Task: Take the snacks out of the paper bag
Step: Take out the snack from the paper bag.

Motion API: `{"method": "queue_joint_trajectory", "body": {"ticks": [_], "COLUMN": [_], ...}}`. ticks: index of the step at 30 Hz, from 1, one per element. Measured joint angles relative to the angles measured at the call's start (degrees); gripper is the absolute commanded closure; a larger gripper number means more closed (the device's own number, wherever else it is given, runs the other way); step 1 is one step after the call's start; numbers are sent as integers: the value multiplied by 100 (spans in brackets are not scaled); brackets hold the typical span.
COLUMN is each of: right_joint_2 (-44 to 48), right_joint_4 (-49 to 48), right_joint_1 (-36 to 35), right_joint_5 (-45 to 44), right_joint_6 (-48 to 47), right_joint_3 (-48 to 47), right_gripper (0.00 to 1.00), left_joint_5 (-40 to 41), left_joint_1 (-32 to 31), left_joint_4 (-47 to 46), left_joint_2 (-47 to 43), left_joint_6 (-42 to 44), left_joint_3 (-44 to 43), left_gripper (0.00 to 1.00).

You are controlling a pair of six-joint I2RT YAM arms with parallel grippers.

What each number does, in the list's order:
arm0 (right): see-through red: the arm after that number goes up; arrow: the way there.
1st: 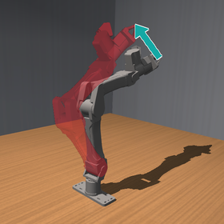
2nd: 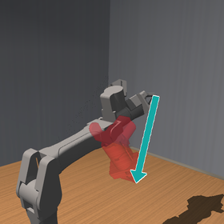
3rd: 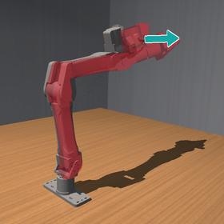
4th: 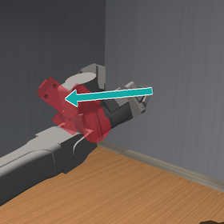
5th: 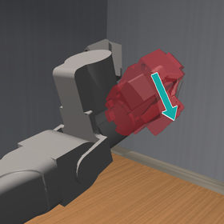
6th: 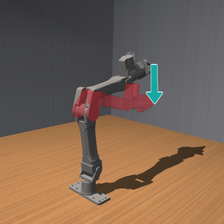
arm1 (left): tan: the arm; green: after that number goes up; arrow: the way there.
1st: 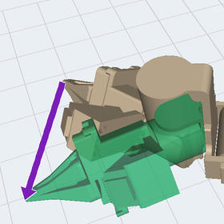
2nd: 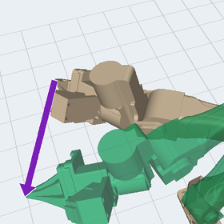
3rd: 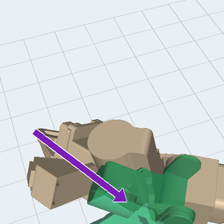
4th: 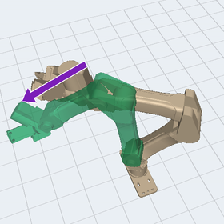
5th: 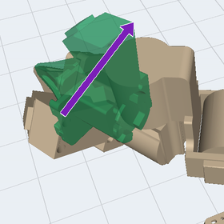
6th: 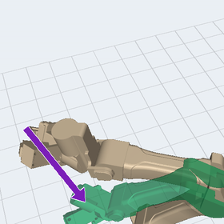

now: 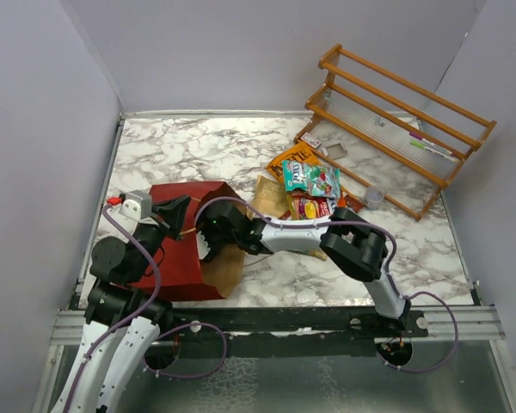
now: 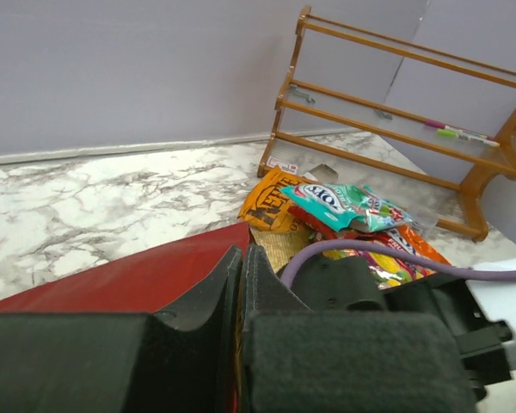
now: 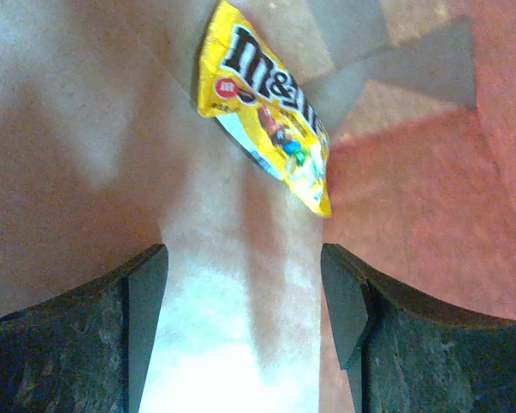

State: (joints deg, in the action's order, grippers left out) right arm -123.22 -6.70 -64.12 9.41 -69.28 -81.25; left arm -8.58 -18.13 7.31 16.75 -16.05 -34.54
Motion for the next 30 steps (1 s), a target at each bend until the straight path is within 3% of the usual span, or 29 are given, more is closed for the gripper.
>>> {"method": "queue_joint_trajectory", "body": {"ticks": [11,20,25,30], "right_joint_2": [1558,1766,1753,1589], "right_joint_4": [-393,-664,-767,-752], "right_joint_1": [197,192,201,203], "right_joint_5": [-367,-522,-564,-605], "right_joint_6": [2205,6306,8553,9886], "right_joint_3": [1534,1443,1403,1436], "right_gripper": [28,45,47,43], "left_joint_5": [179,133,35,-74], "left_joint_1": [0,0,0,0], "left_joint_4": [-468,-588,-623,-769], "left_joint_2": [752,828,855,973], "left_joint_6": [-120,-190,-229,-245], "left_joint_3": [-107,-444,-444,-444], "left_gripper": [99,99,99,99]}}
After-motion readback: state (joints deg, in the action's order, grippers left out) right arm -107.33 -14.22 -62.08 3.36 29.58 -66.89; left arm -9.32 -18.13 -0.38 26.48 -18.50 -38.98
